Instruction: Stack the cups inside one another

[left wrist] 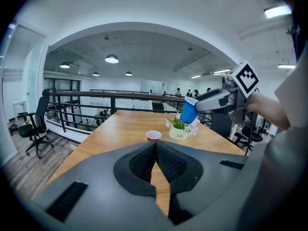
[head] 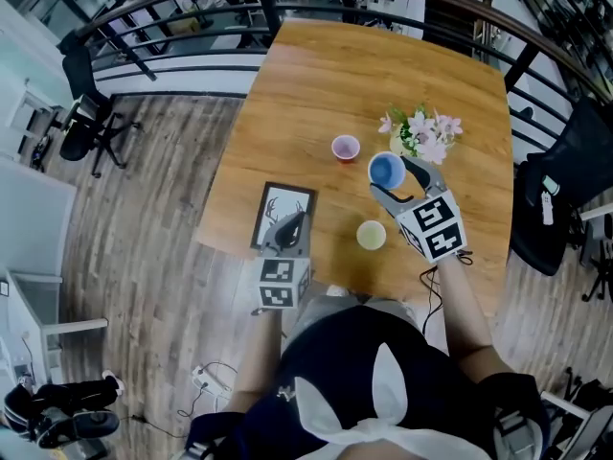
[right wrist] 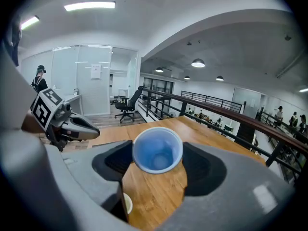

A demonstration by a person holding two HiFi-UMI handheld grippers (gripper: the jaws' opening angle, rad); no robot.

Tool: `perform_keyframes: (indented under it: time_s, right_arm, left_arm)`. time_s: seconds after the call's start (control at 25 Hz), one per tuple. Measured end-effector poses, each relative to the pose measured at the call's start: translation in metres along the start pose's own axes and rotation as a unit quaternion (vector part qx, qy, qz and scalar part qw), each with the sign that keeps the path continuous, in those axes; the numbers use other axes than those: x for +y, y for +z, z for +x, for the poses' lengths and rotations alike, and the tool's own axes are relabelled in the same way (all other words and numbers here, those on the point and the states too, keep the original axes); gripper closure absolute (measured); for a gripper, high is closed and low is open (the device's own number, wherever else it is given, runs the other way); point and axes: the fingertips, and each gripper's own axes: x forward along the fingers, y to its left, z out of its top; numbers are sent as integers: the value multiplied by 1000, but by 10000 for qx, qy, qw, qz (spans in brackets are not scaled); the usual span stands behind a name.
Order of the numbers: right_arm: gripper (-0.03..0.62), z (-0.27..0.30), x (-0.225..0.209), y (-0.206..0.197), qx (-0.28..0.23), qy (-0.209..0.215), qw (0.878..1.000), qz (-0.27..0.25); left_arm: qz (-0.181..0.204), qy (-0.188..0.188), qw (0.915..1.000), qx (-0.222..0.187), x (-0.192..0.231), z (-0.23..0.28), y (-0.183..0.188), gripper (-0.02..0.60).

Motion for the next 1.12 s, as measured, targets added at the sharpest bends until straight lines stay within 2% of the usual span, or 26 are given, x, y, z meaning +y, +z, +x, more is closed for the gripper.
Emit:
perform_keyframes:
  time_s: [0.28, 0.6, 1.12]
  right_arm:
    - [273, 18, -4, 24, -223, -47, 9997, -120]
    - [273, 42, -13, 39, -397, 76, 9992, -52]
    - [273, 98, -28, 33, -206, 416, 9989, 65]
  left_arm:
    - [84, -135, 9999, 28, 2, 7, -3, 563]
    - [-5, -265, 9996, 58, -8, 19, -3, 563]
    - [-206, -417, 9988, 174, 1, 66, 1, 563]
